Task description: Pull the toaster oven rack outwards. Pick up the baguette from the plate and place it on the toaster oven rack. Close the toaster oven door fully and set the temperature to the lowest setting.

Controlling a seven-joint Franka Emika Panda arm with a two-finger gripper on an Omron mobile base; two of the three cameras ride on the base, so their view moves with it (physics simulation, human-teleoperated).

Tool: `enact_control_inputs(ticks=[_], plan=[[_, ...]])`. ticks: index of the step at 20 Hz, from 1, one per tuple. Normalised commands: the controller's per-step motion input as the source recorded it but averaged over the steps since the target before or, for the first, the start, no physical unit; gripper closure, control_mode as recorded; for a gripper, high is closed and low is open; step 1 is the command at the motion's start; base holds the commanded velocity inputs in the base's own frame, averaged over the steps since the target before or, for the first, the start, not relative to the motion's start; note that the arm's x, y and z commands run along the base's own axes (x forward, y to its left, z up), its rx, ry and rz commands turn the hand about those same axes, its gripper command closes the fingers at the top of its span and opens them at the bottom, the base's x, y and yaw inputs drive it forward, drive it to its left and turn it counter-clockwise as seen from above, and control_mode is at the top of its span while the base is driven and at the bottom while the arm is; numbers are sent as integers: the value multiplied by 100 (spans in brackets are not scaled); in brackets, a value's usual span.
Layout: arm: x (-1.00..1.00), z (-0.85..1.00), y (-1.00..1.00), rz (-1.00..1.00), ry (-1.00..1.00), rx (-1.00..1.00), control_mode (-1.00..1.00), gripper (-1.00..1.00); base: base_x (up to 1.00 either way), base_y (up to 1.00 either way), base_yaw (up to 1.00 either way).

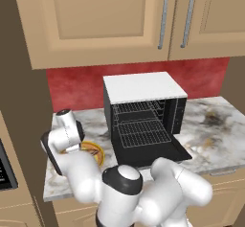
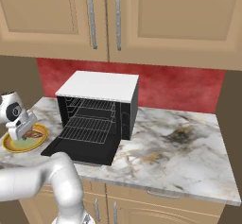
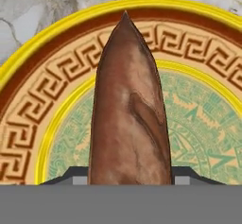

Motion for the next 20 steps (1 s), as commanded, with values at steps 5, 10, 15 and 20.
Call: enact_control_inputs(ticks=[5, 10, 15, 20], plan=[[-9, 5, 2, 0, -7, 6, -100, 100, 0, 0, 0], [-14, 37, 4, 0, -3, 8, -100, 100, 0, 0, 0], [-33, 69, -15, 0, -9, 10, -100, 100, 0, 0, 0], [-46, 61, -41, -6, -10, 12, -100, 100, 0, 0, 0]])
